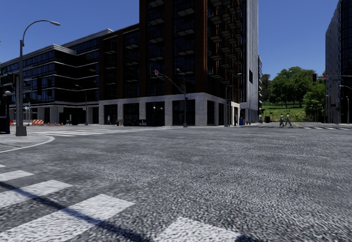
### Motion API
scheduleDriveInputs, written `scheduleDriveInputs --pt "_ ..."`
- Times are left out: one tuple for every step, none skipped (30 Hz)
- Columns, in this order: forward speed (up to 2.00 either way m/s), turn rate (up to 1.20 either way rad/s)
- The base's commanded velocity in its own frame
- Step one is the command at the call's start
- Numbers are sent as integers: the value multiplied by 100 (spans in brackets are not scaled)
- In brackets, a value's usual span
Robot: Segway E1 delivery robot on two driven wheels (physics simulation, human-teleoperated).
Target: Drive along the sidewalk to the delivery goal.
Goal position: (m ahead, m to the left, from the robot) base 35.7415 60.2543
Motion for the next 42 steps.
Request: scheduleDriveInputs --pt "0 0" --pt "0 0" --pt "0 0" --pt "0 0" --pt "0 0" --pt "0 0" --pt "0 0" --pt "0 0" --pt "0 0" --pt "0 0" --pt "0 0" --pt "0 0" --pt "0 0" --pt "0 0" --pt "0 0" --pt "0 0" --pt "0 0" --pt "0 0" --pt "0 0" --pt "0 0" --pt "0 0" --pt "0 0" --pt "0 0" --pt "0 0" --pt "0 0" --pt "0 0" --pt "0 0" --pt "0 0" --pt "0 0" --pt "0 0" --pt "0 1" --pt "0 14" --pt "0 14" --pt "0 21" --pt "0 30" --pt "0 30" --pt "0 35" --pt "0 45" --pt "0 51" --pt "0 51" --pt "0 57" --pt "0 58"
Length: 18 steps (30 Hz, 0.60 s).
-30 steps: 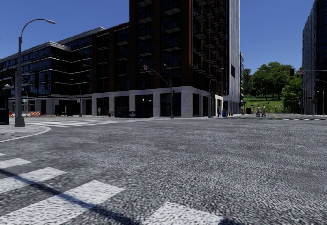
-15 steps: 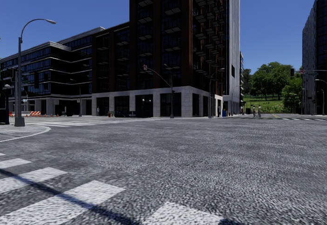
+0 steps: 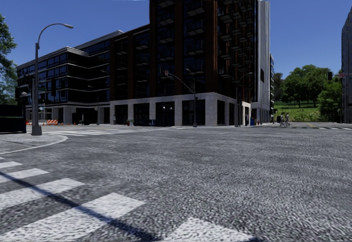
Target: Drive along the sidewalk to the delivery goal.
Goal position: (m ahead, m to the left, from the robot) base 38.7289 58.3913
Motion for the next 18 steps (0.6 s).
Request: scheduleDriveInputs --pt "0 59" --pt "0 59" --pt "0 59" --pt "0 59" --pt "0 59" --pt "0 59" --pt "0 59" --pt "0 59" --pt "0 59" --pt "0 59" --pt "0 59" --pt "0 59" --pt "0 59" --pt "0 59" --pt "0 59" --pt "0 59" --pt "0 59" --pt "0 59"
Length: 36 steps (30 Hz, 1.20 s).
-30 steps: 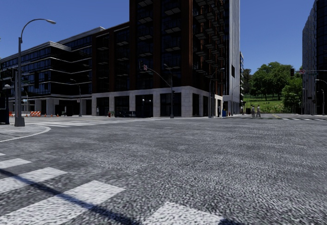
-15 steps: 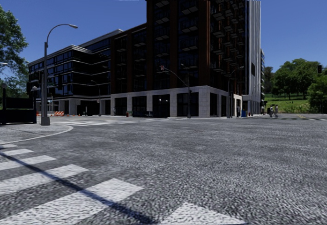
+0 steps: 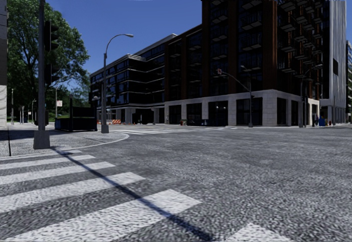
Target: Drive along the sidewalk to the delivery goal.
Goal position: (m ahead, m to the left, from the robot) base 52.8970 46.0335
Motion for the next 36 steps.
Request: scheduleDriveInputs --pt "0 59" --pt "0 59" --pt "0 59" --pt "0 59" --pt "0 59" --pt "0 59" --pt "0 59" --pt "0 59" --pt "0 59" --pt "0 59" --pt "0 59" --pt "0 59" --pt "0 59" --pt "0 59" --pt "0 59" --pt "0 56" --pt "0 54" --pt "0 54" --pt "0 54" --pt "0 54" --pt "0 54" --pt "0 54" --pt "0 54" --pt "0 54" --pt "0 54" --pt "0 54" --pt "0 54" --pt "0 54" --pt "0 54" --pt "0 53" --pt "0 53" --pt "0 53" --pt "0 53" --pt "0 53" --pt "0 53" --pt "0 53"
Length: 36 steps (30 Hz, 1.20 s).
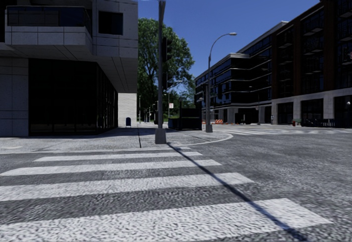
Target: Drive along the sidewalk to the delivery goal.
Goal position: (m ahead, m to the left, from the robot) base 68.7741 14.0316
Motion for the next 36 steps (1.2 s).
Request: scheduleDriveInputs --pt "0 53" --pt "0 52" --pt "0 46" --pt "0 46" --pt "0 43" --pt "0 40" --pt "0 39" --pt "0 39" --pt "0 37" --pt "0 34" --pt "0 34" --pt "0 29" --pt "0 20" --pt "0 11" --pt "0 11" --pt "0 8" --pt "0 8" --pt "73 7" --pt "146 9" --pt "146 9" --pt "200 13" --pt "200 23" --pt "200 23" --pt "200 29" --pt "200 32" --pt "200 34" --pt "200 34" --pt "200 39" --pt "200 43" --pt "200 44" --pt "200 44" --pt "200 45" --pt "200 45" --pt "200 45" --pt "200 45" --pt "200 45"
